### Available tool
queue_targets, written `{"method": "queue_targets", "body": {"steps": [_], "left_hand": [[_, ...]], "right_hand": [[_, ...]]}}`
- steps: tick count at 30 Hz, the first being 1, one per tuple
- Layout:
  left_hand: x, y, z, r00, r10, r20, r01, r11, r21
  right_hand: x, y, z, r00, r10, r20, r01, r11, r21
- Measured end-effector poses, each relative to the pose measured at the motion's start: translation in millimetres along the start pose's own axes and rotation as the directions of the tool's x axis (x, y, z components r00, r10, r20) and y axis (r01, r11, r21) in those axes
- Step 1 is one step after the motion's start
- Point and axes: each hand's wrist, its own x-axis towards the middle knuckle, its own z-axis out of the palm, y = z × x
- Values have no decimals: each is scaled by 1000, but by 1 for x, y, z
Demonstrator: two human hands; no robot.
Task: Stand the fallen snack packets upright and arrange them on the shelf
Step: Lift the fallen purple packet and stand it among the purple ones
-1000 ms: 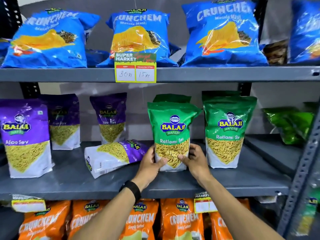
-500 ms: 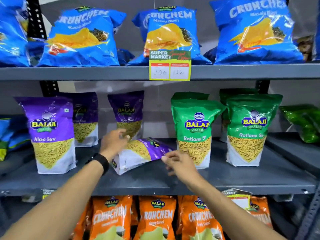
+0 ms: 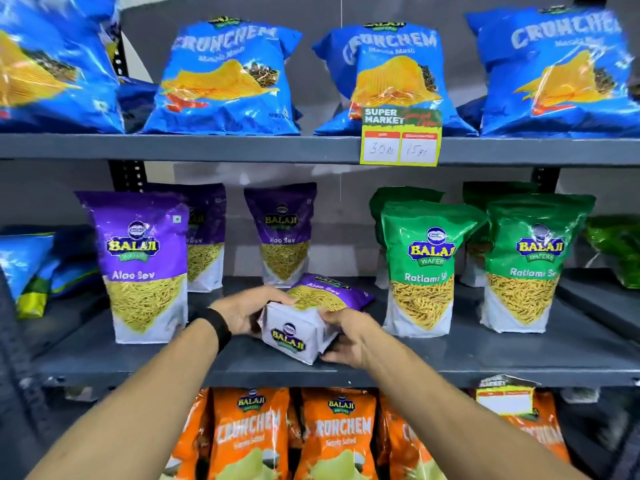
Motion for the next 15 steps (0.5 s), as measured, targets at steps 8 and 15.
{"method": "queue_targets", "body": {"steps": [8, 15], "left_hand": [[-52, -24, 24, 969, 235, -73, -240, 969, -67], [-107, -59, 48, 858, 454, -241, -476, 878, -40]], "right_hand": [[-53, 11, -24, 977, -208, 39, 209, 977, -26], [-99, 25, -33, 877, -466, 118, 477, 874, -92]]}}
